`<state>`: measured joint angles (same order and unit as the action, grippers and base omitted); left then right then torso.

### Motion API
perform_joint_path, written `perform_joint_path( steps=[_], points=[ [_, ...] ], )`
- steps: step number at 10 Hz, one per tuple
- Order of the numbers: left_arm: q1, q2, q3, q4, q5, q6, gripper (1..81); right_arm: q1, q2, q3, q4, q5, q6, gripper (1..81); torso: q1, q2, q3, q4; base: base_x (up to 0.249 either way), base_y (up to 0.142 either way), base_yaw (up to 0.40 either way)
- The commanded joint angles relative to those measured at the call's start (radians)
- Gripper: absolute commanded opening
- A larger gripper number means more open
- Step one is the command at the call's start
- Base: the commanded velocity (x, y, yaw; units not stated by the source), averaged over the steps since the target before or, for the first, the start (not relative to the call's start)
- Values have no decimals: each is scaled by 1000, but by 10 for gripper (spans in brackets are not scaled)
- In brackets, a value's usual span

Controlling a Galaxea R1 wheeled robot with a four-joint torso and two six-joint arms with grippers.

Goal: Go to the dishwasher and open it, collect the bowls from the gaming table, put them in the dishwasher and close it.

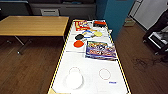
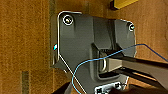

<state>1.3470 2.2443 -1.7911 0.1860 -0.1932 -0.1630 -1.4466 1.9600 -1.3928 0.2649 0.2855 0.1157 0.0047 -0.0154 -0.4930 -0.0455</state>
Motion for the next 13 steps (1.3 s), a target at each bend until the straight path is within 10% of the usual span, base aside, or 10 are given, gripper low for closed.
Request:
perform_joint_path(
  steps=[1, 5, 8, 13],
  points=[
    [-61, -149, 140, -5, 51, -24, 811, 1, -54, 9, -27, -55, -4, 10, 0, 0, 31, 0, 0, 0, 0],
    [-199, -313, 308, -8, 57, -66, 811, -9, -16, -6, -44, -48, -4, 10, -1, 0, 18, 0, 0, 0, 0],
    [-349, -439, 418, -10, 67, -223, 811, -16, 22, -41, -50, -29, -2, 10, -1, 0, 18, 0, 0, 0, 0],
    [-588, -561, 544, -10, 207, -332, 811, -10, 19, -28, -50, -28, -2, 10, -1, 0, 18, 0, 0, 0, 0]
  ],
)
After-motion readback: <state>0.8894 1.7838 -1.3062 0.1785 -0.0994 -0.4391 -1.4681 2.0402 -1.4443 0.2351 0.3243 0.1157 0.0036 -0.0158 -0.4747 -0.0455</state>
